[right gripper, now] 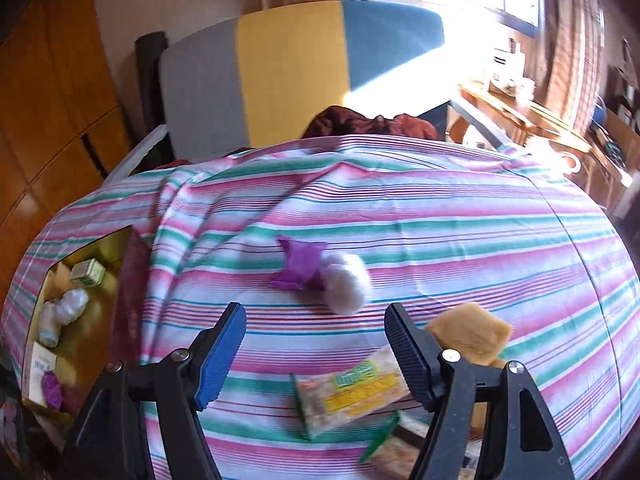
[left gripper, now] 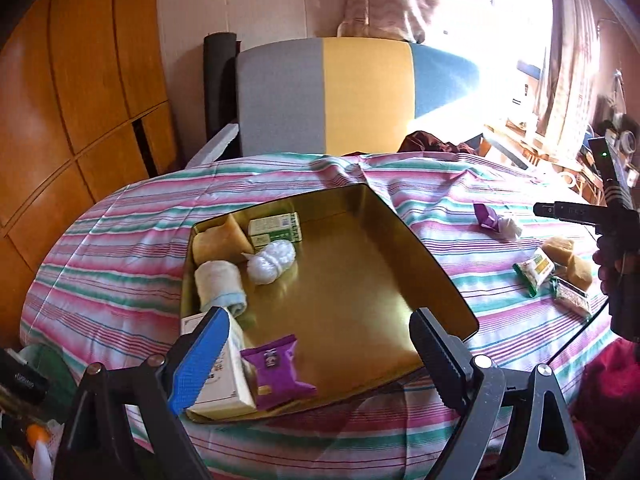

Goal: Organize objects
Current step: 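Move both tools back over the remaining items on the cloth, then grasp the purple snack packet with the left tool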

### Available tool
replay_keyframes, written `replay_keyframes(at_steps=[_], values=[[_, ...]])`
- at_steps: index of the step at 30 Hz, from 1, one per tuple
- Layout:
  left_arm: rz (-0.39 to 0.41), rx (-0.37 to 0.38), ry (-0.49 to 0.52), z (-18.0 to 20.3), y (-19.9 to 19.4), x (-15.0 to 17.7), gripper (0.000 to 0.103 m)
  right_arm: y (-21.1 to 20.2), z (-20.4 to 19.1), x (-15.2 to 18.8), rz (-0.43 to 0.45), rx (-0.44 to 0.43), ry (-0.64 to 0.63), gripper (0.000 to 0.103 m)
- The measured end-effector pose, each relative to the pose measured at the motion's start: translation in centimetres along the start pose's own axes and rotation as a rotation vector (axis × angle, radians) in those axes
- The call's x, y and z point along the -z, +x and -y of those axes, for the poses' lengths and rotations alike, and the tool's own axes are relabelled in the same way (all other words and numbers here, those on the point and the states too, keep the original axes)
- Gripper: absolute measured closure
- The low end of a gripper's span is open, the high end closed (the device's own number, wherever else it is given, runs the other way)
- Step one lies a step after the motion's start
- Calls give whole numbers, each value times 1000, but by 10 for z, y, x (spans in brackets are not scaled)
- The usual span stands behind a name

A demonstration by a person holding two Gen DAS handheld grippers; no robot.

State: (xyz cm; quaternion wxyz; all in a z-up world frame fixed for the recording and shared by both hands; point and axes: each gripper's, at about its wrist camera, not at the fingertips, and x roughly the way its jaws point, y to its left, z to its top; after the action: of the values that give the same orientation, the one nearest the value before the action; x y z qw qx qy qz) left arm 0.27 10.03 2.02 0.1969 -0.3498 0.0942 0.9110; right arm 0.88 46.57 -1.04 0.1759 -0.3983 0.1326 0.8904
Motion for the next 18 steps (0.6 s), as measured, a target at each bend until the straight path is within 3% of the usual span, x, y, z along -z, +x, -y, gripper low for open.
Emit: replay_keyframes(at_steps=[7, 14, 18], values=[[-9, 88, 91, 56, 21, -29, 13, 13, 83, 13, -13, 80, 268, 30], [-63, 187, 159, 120, 66, -65, 22, 6, 105, 14, -17, 45, 374, 30], [-121, 231, 173, 153, 99, -78, 30, -13, 124, 11, 50, 51, 453, 30]])
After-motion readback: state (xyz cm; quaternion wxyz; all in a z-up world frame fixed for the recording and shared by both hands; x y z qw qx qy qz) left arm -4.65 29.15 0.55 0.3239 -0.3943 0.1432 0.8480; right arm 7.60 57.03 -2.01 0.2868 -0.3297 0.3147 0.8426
